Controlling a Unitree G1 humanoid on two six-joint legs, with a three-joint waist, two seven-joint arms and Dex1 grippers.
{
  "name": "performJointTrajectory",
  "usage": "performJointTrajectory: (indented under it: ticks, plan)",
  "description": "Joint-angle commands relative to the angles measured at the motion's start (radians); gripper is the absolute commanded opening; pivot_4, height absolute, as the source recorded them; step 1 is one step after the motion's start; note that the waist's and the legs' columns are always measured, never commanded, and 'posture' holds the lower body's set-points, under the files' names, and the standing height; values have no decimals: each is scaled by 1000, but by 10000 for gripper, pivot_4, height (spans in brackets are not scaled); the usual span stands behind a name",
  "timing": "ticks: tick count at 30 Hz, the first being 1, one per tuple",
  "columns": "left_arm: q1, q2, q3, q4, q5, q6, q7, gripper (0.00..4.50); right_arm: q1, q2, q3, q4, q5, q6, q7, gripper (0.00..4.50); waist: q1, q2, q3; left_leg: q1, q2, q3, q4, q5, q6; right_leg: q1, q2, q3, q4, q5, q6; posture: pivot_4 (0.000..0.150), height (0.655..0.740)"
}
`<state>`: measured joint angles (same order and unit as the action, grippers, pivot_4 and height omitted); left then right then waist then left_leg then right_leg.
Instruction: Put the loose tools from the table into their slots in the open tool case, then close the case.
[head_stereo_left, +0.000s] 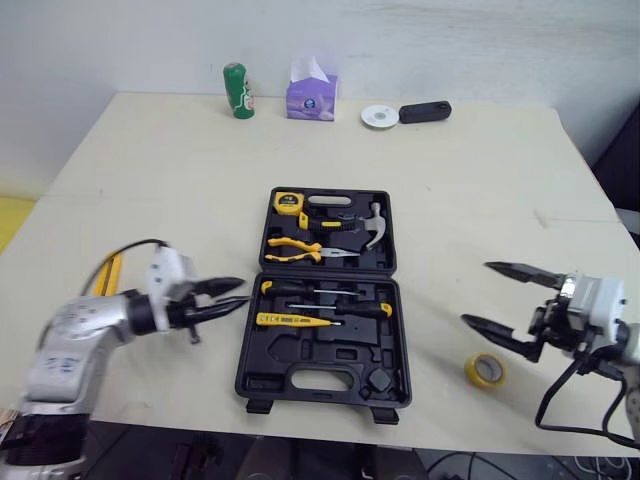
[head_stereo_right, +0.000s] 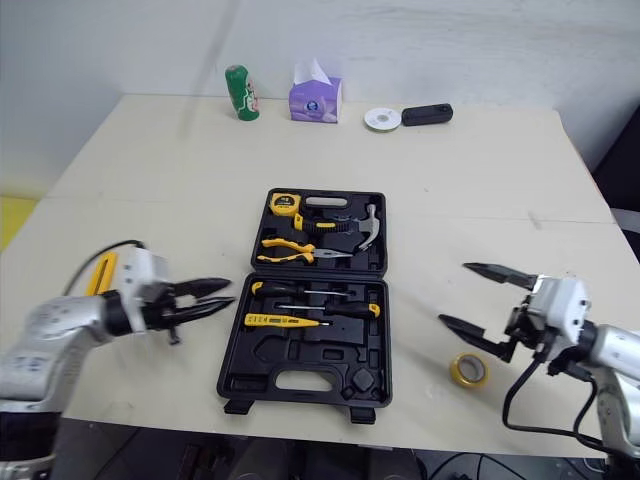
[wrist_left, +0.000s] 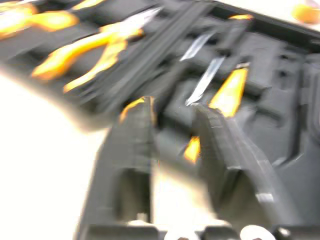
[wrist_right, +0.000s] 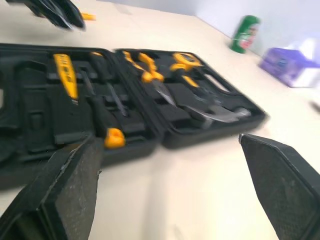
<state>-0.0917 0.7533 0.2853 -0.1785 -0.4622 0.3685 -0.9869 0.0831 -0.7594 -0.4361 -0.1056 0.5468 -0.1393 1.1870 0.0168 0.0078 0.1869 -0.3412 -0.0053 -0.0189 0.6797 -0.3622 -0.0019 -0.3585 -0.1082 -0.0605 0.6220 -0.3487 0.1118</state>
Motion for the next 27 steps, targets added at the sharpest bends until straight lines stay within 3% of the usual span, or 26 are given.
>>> performJointTrajectory:
  ticks: [1, 3, 4, 10, 17, 27]
  plan:
    - [86, 32, 206, 87, 16, -64, 60, 32540, 8, -28, -144, 157, -41, -138, -15, 45000, 0, 0, 0, 0, 0, 0, 0, 0, 0, 0, 0, 0, -1, 0, 0, 1500, 7400]
    - [127, 39, 335, 208, 30, -129, 111, 42196, 1, -28, -223, 273, -43, -177, -68, 45000, -3, 0, 0, 1, -1, 1, -2, -1, 1, 0, -1, 0, -2, 0, 0, 1500, 7400]
    - [142, 45, 388, 272, 40, -175, 132, 44771, -3, -36, -256, 337, -53, -204, -92, 45000, -5, 0, 0, 1, -1, 1, -3, -1, 1, 0, -1, 0, -2, 0, 0, 1500, 7400]
    - [213, 37, 596, 500, 60, -314, 274, 44771, 88, -54, -365, 561, -107, -373, -113, 45000, -14, -1, 1, 2, -1, 2, -4, -1, 1, 0, -2, 0, -2, 0, 0, 1500, 7400]
    - [276, 37, 710, 716, 84, -361, 502, 44771, 202, -20, -477, 798, -159, -510, -345, 45000, -24, -2, 0, 7, -1, 6, -15, -1, 1, 1, -3, 2, -7, 0, 0, 1500, 7400]
    - [288, 41, 728, 761, 36, -338, 572, 44771, 333, 20, -484, 797, -152, -519, -478, 45000, -24, -2, -2, 9, 0, 6, -16, -2, -1, 1, -4, 5, -4, 0, -1, 1500, 7400]
